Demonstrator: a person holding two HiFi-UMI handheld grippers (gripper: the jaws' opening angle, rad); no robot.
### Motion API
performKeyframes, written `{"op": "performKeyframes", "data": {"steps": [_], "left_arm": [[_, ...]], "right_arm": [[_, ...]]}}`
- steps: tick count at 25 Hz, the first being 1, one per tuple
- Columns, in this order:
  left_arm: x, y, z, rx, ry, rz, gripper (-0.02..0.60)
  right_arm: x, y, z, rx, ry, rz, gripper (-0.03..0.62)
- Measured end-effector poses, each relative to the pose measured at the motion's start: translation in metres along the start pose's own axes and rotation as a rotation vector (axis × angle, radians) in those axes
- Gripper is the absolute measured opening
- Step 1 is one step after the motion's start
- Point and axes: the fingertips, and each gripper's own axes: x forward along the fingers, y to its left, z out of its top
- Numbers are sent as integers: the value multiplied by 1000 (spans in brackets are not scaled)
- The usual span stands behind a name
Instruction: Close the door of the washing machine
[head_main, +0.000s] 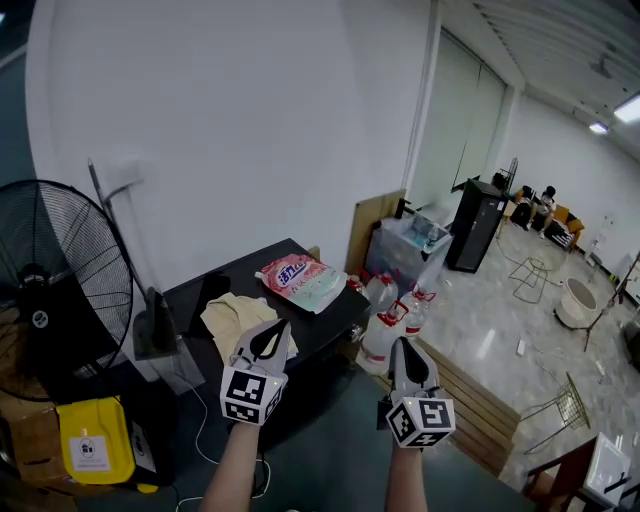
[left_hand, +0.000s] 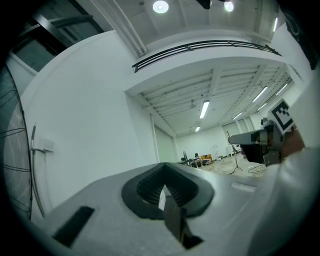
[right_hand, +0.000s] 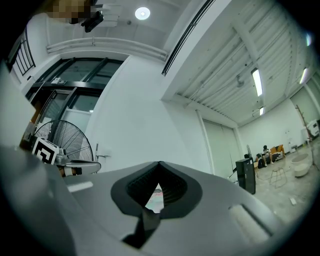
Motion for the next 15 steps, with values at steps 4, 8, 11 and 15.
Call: {"op": "performKeyframes", "data": {"steps": [4, 8, 11, 15], "left_arm": [[-3, -3, -1, -2, 1, -8, 2], [-5, -8, -2, -3, 7, -12, 2], [-7, -12, -1, -1, 7, -15, 2], [-10, -14, -1, -2, 7, -9, 2]], "right_arm": [[-4, 1, -2, -8, 10, -8, 12], [-8, 3, -5, -19, 25, -5, 12], [-11, 3, -4, -18, 26, -3, 12], [-14, 2, -6, -15, 28, 1, 12]]}}
